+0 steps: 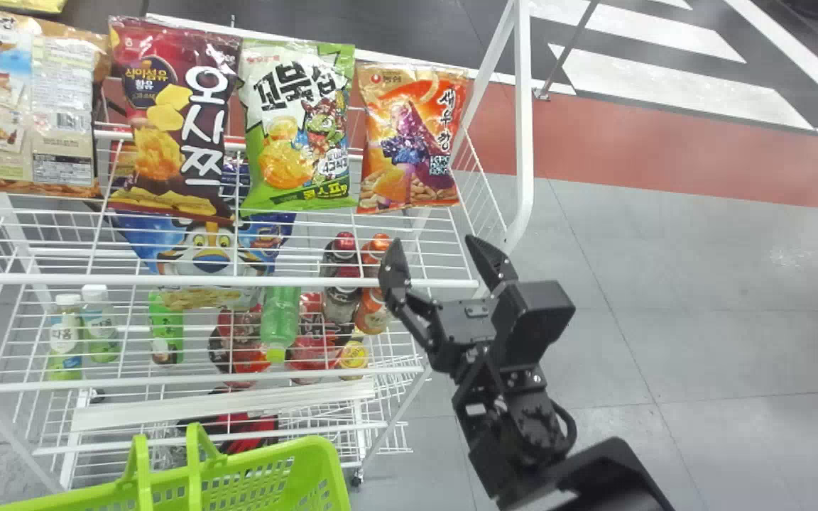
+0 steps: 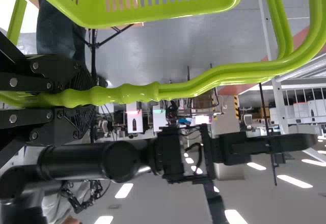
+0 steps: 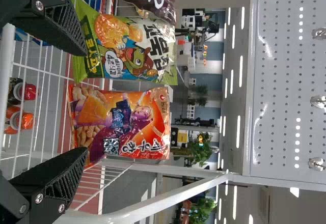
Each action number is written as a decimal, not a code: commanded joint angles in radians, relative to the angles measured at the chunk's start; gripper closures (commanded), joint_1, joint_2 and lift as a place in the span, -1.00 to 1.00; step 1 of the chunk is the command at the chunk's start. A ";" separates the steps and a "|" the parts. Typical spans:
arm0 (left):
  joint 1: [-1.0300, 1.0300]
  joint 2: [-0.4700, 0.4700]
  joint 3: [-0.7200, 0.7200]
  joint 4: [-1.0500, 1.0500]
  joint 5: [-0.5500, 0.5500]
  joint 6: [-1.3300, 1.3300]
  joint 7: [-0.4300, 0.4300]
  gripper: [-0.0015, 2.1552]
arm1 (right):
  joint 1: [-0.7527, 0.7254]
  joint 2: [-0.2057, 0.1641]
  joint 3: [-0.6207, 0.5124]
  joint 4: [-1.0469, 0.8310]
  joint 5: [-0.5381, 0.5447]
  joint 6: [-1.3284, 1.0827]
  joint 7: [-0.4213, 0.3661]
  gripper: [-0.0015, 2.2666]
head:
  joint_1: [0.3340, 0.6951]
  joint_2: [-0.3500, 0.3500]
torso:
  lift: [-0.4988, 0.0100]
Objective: Hold basket handle with left hand then pick Saewookkang with right hand and place into basket
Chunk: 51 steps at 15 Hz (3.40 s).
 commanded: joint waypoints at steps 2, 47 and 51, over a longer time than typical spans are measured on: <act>-0.005 0.012 -0.027 0.003 -0.010 0.004 0.008 0.93 | -0.108 0.034 -0.010 0.085 -0.022 0.024 0.000 -0.85 | 1.00 -0.95 | 0.90; -0.013 0.029 -0.065 0.034 -0.036 0.004 0.015 0.94 | -0.561 0.041 0.006 0.403 0.012 0.258 0.014 0.99 | 1.00 -0.91 | 0.90; -0.031 0.029 -0.065 0.031 -0.035 0.004 0.024 0.94 | -0.443 -0.017 0.000 0.079 -0.066 0.521 0.008 0.99 | 1.00 -0.91 | 0.90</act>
